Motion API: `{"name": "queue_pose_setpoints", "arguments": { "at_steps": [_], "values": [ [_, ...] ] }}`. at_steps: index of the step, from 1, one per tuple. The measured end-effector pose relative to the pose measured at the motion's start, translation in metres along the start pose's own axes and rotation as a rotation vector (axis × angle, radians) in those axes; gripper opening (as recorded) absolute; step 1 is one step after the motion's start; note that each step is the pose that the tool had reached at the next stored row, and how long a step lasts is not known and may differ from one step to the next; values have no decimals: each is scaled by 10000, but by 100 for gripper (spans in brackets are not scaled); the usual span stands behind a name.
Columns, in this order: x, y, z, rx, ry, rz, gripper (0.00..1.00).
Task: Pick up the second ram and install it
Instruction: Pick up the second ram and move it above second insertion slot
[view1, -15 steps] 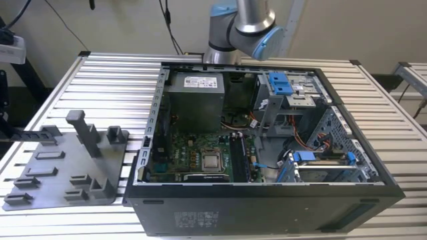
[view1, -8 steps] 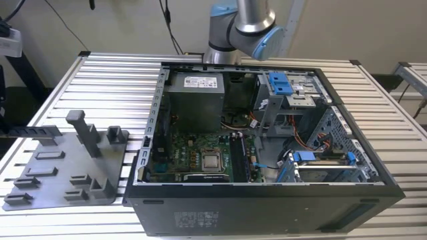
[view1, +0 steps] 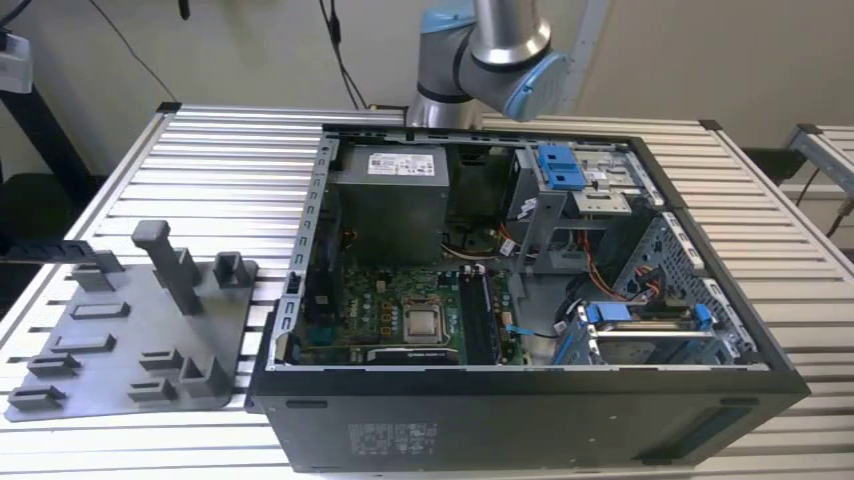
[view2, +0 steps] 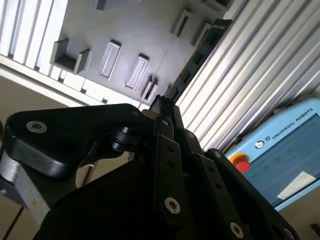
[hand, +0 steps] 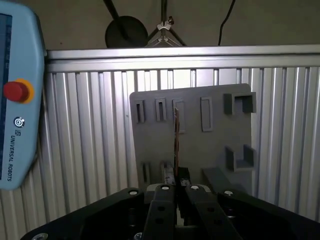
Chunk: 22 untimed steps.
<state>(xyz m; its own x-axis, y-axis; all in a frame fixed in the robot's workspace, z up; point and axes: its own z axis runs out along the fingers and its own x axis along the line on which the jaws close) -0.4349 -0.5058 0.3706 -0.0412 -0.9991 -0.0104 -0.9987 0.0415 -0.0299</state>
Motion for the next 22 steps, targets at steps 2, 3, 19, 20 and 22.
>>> {"name": "queue_pose_setpoints", "arguments": {
  "at_steps": [2,3,19,20,22],
  "values": [
    [-1,-2,-61,1,-1,0,14],
    [-1,-3,-94,0,0,0,14],
    [-4,-13,-422,2,-2,-1,14],
    [-4,-13,-422,2,-2,-1,14],
    [-6,-18,-424,-1,0,1,14]
  ]
}}
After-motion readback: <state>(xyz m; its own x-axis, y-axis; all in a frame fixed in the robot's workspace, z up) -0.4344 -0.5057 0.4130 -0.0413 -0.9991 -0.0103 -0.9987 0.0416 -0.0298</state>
